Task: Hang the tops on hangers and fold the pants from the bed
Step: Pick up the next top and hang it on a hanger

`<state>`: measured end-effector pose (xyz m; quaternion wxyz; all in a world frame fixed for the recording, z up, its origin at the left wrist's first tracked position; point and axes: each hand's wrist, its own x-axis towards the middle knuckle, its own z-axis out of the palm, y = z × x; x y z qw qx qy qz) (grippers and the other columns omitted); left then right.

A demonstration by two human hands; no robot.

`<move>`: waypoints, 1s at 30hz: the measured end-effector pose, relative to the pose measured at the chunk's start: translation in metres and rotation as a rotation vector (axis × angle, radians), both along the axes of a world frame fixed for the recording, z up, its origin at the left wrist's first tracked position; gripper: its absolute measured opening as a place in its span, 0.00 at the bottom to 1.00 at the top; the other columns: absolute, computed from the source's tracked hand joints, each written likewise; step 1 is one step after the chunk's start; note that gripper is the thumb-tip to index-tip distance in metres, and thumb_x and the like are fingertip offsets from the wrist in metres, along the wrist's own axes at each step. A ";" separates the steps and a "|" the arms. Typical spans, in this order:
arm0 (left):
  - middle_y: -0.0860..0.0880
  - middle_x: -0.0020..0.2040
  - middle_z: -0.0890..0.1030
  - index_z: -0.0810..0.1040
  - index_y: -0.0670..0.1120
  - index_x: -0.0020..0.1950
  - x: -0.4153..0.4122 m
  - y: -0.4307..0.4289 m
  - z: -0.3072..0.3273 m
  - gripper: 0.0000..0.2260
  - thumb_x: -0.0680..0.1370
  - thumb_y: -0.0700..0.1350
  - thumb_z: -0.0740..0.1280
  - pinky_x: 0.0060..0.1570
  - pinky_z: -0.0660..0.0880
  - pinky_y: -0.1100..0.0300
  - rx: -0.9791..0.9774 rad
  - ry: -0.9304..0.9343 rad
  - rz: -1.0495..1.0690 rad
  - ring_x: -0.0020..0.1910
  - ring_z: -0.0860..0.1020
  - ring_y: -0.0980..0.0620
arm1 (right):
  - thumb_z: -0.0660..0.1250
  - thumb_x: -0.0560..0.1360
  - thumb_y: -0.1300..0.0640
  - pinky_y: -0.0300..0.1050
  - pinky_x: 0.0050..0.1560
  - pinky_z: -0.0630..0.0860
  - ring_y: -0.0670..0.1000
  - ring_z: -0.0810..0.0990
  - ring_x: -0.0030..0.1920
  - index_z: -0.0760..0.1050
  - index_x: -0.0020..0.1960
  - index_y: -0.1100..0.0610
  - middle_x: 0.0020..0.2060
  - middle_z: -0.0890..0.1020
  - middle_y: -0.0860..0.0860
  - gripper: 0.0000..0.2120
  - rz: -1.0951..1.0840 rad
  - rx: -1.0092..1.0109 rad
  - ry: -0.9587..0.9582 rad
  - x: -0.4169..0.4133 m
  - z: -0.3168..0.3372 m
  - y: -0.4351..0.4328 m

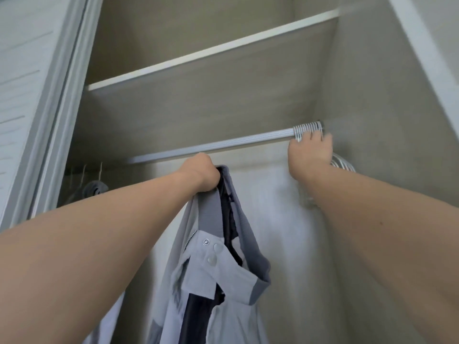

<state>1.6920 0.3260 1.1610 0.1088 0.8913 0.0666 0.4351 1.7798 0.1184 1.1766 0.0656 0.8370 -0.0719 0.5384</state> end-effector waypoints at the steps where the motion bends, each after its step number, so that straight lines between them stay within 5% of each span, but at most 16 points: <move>1: 0.39 0.47 0.79 0.74 0.40 0.44 0.001 -0.001 0.001 0.08 0.80 0.40 0.59 0.32 0.66 0.56 0.008 -0.003 0.005 0.45 0.76 0.39 | 0.54 0.81 0.59 0.50 0.66 0.64 0.59 0.68 0.68 0.69 0.72 0.54 0.67 0.71 0.57 0.20 -0.028 0.015 0.010 0.003 -0.001 -0.005; 6: 0.44 0.40 0.73 0.68 0.41 0.37 0.001 0.000 -0.002 0.11 0.80 0.39 0.59 0.39 0.68 0.56 0.028 0.008 0.054 0.43 0.73 0.41 | 0.55 0.81 0.61 0.50 0.66 0.66 0.60 0.70 0.68 0.72 0.70 0.54 0.68 0.73 0.58 0.19 0.010 0.062 0.005 0.010 -0.001 -0.020; 13: 0.45 0.34 0.71 0.68 0.42 0.36 -0.005 0.019 -0.004 0.11 0.79 0.38 0.59 0.27 0.65 0.58 0.006 -0.007 0.087 0.31 0.69 0.48 | 0.57 0.80 0.60 0.52 0.65 0.65 0.61 0.70 0.68 0.73 0.69 0.55 0.67 0.73 0.58 0.18 0.114 0.129 -0.023 0.011 -0.001 -0.022; 19: 0.42 0.49 0.79 0.78 0.41 0.50 -0.018 0.042 -0.004 0.07 0.78 0.40 0.60 0.43 0.71 0.54 -0.024 -0.116 0.148 0.46 0.75 0.41 | 0.60 0.77 0.61 0.52 0.61 0.67 0.62 0.73 0.66 0.72 0.66 0.59 0.64 0.75 0.60 0.18 0.298 0.189 -0.144 -0.001 0.005 -0.004; 24: 0.39 0.51 0.81 0.80 0.42 0.53 -0.050 0.064 0.000 0.10 0.80 0.41 0.59 0.46 0.81 0.50 -0.158 -0.145 0.104 0.43 0.81 0.38 | 0.60 0.77 0.62 0.47 0.45 0.69 0.63 0.79 0.51 0.74 0.55 0.61 0.53 0.80 0.64 0.09 0.805 0.492 -0.012 -0.015 0.012 0.018; 30: 0.33 0.49 0.80 0.80 0.36 0.54 -0.096 0.080 0.007 0.11 0.80 0.34 0.58 0.38 0.82 0.43 -0.565 -0.265 -0.092 0.40 0.82 0.34 | 0.62 0.78 0.63 0.35 0.26 0.57 0.49 0.62 0.23 0.74 0.43 0.56 0.28 0.66 0.53 0.07 1.451 0.897 0.202 -0.040 -0.004 0.044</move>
